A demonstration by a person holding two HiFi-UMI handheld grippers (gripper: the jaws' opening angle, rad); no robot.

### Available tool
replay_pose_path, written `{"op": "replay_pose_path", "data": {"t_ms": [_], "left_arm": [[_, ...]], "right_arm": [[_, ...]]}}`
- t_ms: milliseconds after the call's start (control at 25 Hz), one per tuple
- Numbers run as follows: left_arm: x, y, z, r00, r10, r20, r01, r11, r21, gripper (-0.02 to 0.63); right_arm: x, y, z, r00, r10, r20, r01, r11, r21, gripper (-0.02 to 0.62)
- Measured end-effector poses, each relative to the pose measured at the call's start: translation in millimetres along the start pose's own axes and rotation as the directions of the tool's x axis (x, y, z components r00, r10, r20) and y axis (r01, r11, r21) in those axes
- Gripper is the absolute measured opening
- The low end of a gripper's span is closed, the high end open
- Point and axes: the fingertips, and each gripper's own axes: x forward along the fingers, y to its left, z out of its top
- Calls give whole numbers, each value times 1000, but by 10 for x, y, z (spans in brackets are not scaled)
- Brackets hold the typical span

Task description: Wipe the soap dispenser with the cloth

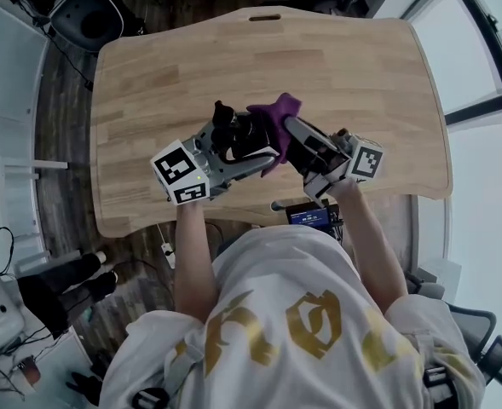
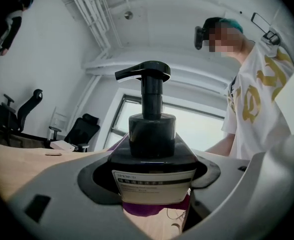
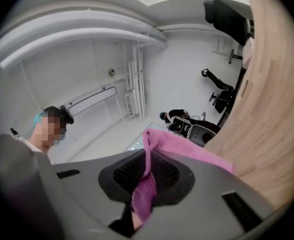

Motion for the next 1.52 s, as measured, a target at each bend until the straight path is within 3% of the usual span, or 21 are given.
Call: {"op": "replay_pose_path", "data": {"t_ms": [120,440,680,1120,1360,1520], "left_arm": [[-19,16,48,1000,7,28,-7,1000,-1,356],[-54,42,156,994,6,106,-3,1000,-30,356],[-59,123,219,982,36,184,-27,998,-49,356],[-75,171,294,963,70,262,-50,995,-83,356],[-84,216,364,945,87,314,-54,992,-112,356],[-75,217,430,935,84,345,-46,992,-117,356]], "right_arm": [[19,-12,17,999,5,47,-8,998,55,35],[27,-66,56,999,-15,34,13,998,64,35],[1,-119,52,997,-5,77,-6,990,141,34],[-5,-131,-131,999,7,34,-14,977,213,34],[81,-120,-376,997,25,-67,-8,970,242,34],[100,-99,-438,997,38,-70,-18,964,266,34]]}}
